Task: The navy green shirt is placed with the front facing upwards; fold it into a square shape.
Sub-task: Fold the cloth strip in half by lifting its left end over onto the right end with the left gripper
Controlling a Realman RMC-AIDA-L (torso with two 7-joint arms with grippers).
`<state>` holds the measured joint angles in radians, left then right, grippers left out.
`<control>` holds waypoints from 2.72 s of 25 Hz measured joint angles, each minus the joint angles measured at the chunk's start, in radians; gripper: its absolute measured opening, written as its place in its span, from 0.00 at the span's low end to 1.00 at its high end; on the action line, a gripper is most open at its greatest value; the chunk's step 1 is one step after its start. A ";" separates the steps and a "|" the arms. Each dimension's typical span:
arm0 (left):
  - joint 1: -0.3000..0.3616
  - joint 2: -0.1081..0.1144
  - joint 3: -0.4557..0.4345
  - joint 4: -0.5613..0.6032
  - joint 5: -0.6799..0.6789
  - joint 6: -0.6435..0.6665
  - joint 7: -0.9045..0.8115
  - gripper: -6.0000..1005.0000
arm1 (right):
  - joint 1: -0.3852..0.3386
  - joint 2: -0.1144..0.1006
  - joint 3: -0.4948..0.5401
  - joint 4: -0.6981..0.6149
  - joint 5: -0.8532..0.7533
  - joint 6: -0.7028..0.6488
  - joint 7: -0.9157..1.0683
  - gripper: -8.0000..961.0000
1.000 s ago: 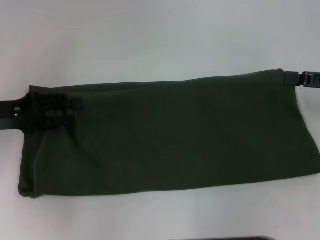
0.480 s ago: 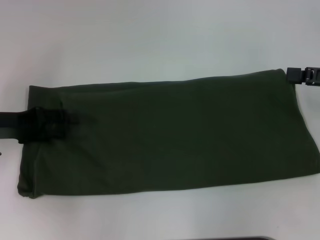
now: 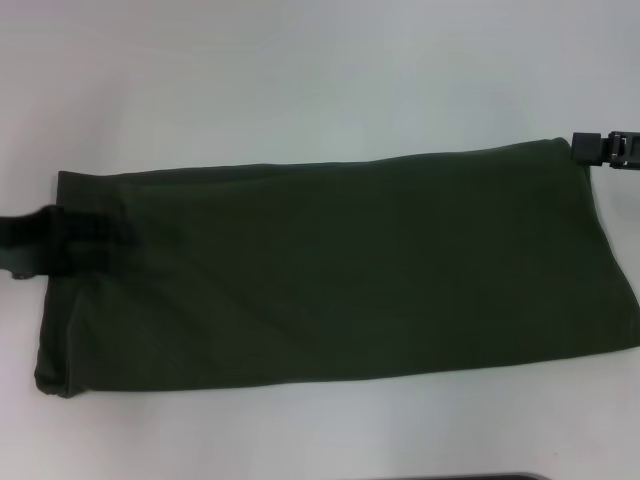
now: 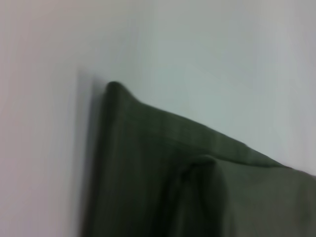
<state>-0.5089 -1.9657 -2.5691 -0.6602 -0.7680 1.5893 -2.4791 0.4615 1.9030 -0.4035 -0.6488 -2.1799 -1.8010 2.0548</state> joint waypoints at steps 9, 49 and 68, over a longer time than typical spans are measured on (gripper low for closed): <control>-0.009 0.069 0.021 -0.117 0.028 0.109 -0.073 0.69 | 0.009 -0.005 -0.013 0.000 0.000 0.000 0.001 0.70; -0.130 0.061 0.058 -0.045 0.310 0.022 -0.130 0.69 | 0.002 -0.008 -0.021 0.000 0.000 0.008 0.001 0.70; -0.128 0.058 0.061 -0.020 0.309 0.002 -0.160 0.69 | 0.000 -0.010 -0.021 0.000 0.000 0.003 0.005 0.70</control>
<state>-0.6374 -1.9078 -2.5081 -0.6799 -0.4587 1.5916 -2.6388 0.4616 1.8927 -0.4249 -0.6489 -2.1799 -1.7979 2.0593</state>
